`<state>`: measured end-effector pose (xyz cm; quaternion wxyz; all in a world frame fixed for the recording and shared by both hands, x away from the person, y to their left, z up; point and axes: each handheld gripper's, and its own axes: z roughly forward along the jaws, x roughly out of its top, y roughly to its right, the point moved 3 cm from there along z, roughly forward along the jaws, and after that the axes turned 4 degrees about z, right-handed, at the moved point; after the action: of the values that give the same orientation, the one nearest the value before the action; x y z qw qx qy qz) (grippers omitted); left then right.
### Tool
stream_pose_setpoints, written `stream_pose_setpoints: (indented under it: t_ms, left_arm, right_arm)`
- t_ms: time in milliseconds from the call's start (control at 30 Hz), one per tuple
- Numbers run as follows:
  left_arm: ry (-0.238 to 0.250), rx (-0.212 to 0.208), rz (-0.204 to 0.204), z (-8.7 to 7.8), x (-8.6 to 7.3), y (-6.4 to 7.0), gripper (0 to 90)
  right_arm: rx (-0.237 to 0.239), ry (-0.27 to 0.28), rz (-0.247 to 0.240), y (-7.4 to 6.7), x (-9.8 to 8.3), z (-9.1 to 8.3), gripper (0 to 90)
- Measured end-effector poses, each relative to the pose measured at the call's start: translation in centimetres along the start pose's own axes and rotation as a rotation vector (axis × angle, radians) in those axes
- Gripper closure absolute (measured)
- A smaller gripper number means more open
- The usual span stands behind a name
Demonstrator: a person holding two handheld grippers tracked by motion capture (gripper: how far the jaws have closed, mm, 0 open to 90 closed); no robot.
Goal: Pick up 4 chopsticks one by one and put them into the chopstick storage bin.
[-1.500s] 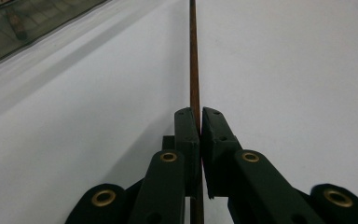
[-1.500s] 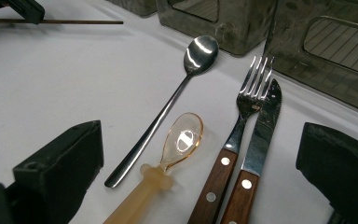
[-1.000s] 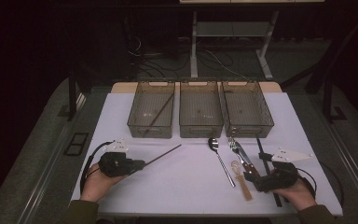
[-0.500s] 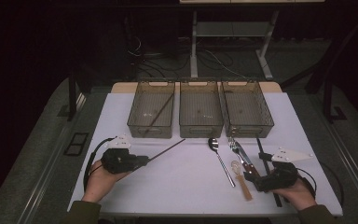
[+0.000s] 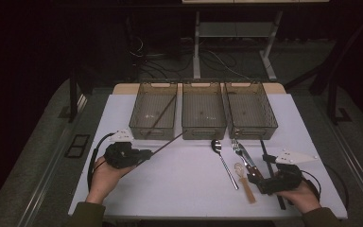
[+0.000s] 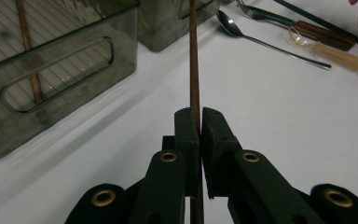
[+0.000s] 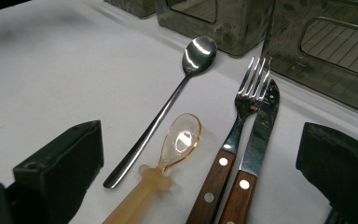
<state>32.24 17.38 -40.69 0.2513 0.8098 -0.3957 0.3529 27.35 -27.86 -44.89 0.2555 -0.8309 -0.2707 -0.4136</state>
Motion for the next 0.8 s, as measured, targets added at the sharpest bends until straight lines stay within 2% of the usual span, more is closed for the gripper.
stream_pose_setpoints:
  t_ms: [333, 600, 800]
  left_arm:
    - [0.021, 0.029, -0.014, 0.3, 1.5, -0.9, 85.2]
    - [0.048, 0.061, -0.035, 0.6, 2.9, -2.3, 85.2]
    - [0.047, 0.079, -0.046, 1.1, 3.9, -3.4, 85.2]
  right_arm:
    - [0.001, 0.000, -0.001, 0.0, 0.0, 0.0, 0.8]
    - [-0.001, 0.002, -0.002, 0.0, 0.0, 0.0, 0.8]
    - [-0.003, 0.007, -0.001, 0.1, 0.0, -0.1, 0.8]
